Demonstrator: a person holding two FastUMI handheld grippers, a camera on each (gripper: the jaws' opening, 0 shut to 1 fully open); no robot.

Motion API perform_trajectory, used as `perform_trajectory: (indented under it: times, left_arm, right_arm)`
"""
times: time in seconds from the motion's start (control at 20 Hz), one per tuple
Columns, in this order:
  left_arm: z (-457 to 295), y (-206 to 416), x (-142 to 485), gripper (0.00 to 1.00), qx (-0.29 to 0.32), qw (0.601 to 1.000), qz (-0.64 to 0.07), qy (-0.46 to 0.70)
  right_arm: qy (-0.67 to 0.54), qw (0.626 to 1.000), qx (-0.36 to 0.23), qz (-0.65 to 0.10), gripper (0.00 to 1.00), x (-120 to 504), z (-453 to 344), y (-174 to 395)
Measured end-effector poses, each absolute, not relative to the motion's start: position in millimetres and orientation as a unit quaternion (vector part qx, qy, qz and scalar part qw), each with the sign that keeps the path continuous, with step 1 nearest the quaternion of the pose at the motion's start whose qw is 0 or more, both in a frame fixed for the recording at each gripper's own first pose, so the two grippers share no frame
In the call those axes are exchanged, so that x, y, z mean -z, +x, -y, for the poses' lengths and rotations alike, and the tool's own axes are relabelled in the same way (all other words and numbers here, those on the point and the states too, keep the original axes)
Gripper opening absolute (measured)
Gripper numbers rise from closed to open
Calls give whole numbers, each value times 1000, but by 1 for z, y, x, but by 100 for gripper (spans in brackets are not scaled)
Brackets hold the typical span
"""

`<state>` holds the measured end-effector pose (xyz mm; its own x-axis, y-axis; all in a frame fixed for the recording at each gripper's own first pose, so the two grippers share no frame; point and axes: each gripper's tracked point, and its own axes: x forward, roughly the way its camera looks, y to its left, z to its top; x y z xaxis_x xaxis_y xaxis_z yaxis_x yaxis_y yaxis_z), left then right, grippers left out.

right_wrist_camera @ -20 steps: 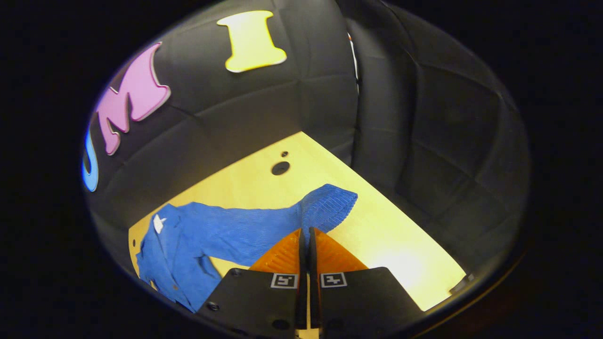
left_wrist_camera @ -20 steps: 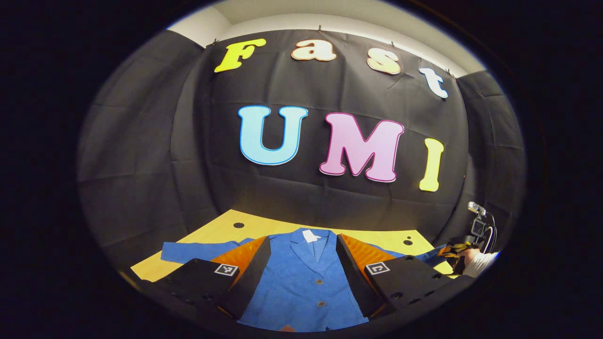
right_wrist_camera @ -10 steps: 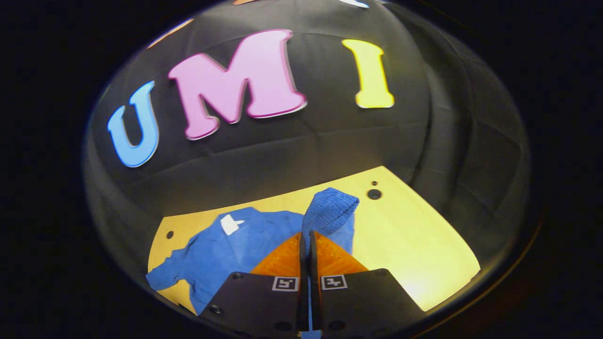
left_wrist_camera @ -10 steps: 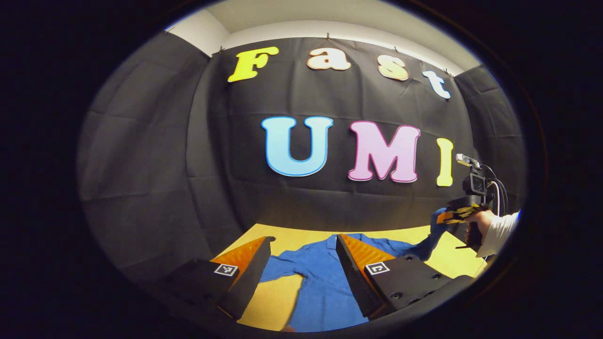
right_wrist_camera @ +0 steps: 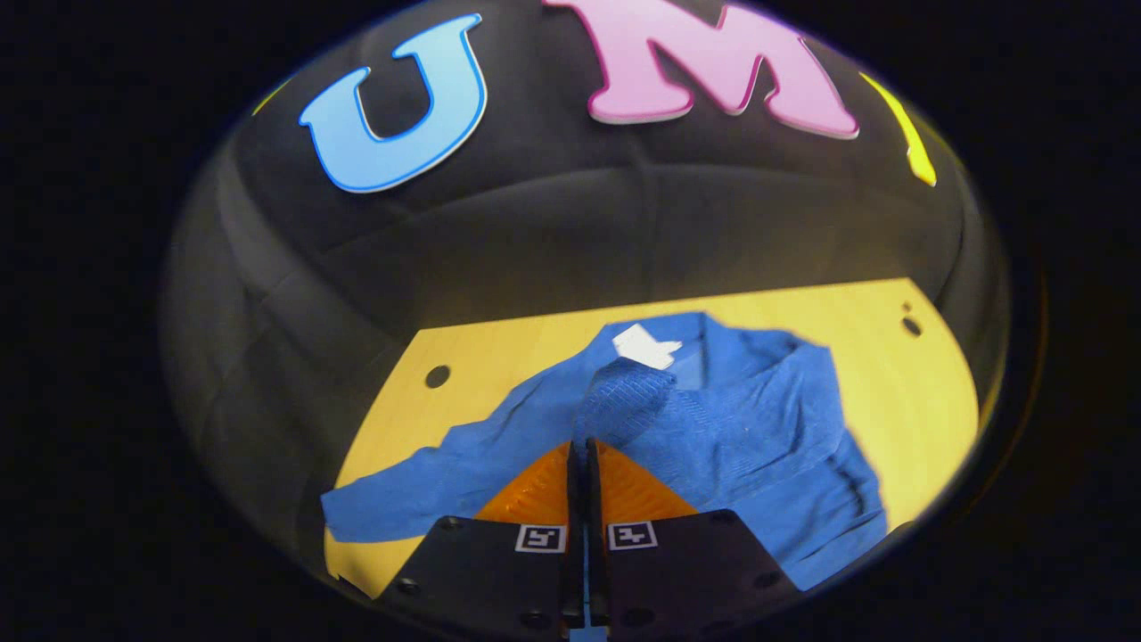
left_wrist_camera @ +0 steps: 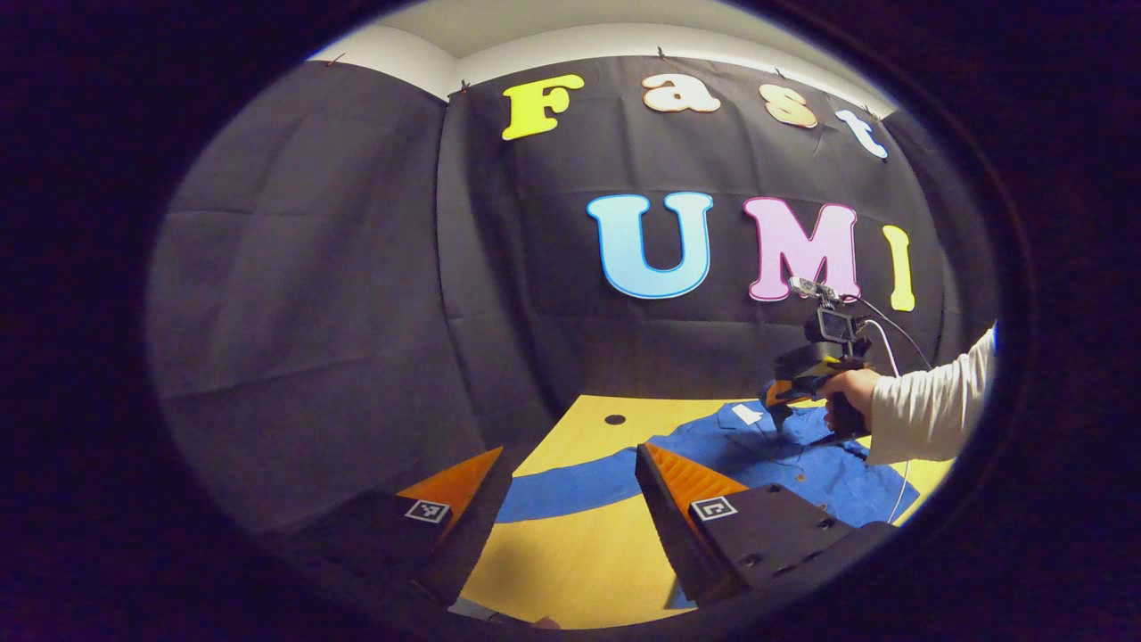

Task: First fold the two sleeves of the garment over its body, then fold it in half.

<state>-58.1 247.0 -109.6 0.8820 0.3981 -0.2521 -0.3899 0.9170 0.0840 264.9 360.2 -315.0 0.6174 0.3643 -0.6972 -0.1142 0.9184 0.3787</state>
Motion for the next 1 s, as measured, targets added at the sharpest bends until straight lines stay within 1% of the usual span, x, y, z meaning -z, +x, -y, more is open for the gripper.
perform_trajectory:
  times: [0.05,0.1,0.15,0.3,0.45,0.5,0.55,0.6,0.65,0.7,0.85,0.9,0.95,1.0]
  left_arm:
    - [-256,-66,113,81,-212,967,-141,12]
    - [-264,-73,118,81,-221,964,-149,8]
    - [-271,-79,122,81,-230,960,-157,6]
    - [-289,-93,129,81,-252,952,-172,4]
    - [-296,-97,133,81,-262,948,-178,-1]
    - [-296,-94,134,81,-261,948,-180,-4]
    - [-294,-93,136,81,-260,948,-182,-4]
    - [-295,-91,135,81,-258,949,-181,-4]
    - [-295,-88,133,81,-257,950,-178,-3]
    - [-294,-85,132,81,-255,951,-175,-4]
    - [-290,-73,130,81,-248,954,-167,-14]
    - [-290,-68,129,81,-245,955,-164,-16]
    - [-289,-63,128,81,-241,957,-159,-16]
    - [-290,-58,127,81,-237,959,-153,-14]
  right_arm:
    - [169,876,-139,-429,3,330,-378,265]
    - [184,868,-141,-440,0,344,-393,264]
    - [196,860,-140,-450,3,361,-403,266]
    - [216,845,-130,-472,3,394,-418,266]
    - [248,830,-133,-481,3,404,-431,269]
    - [261,825,-136,-482,0,403,-436,269]
    - [277,817,-142,-485,10,401,-440,270]
    - [296,808,-151,-487,12,398,-445,269]
    - [314,799,-161,-487,38,390,-452,270]
    - [324,795,-171,-483,45,381,-454,271]
    - [310,814,-195,-451,66,359,-444,274]
    - [300,822,-202,-441,75,348,-438,274]
    - [285,833,-208,-427,92,335,-429,273]
    - [267,846,-215,-408,93,321,-419,274]
